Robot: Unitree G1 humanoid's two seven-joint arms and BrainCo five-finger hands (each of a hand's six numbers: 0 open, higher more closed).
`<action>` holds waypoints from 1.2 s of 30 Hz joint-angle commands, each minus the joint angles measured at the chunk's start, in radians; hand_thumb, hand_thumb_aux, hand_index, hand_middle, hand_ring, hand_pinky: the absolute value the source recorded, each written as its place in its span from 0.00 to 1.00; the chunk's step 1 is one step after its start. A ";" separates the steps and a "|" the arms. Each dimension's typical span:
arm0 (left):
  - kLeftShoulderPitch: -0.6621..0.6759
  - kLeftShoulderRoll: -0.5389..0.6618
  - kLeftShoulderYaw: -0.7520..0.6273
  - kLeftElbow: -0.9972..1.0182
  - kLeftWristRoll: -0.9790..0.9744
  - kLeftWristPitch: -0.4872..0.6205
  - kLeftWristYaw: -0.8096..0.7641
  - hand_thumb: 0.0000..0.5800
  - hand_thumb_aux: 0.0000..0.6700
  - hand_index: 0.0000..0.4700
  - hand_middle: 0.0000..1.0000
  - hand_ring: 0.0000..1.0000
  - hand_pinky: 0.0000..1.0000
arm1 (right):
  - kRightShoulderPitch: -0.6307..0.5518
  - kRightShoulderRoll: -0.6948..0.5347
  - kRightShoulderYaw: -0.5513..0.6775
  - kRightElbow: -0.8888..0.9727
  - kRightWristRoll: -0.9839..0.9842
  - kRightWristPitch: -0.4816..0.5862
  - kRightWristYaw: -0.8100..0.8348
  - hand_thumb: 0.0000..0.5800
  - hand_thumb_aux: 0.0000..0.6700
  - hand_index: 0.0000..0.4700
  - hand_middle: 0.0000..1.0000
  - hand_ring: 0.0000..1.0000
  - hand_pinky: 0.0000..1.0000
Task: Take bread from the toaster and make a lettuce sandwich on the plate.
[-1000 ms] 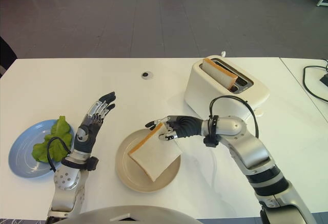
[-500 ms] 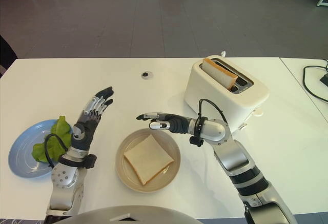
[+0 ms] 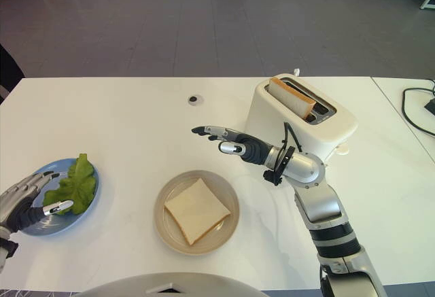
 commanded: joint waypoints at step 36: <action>-0.185 0.075 -0.157 0.063 0.052 0.110 0.067 0.71 0.46 0.46 0.00 0.00 0.00 | 0.025 0.027 -0.007 0.060 -0.033 -0.056 -0.020 0.00 0.00 0.00 0.00 0.00 0.00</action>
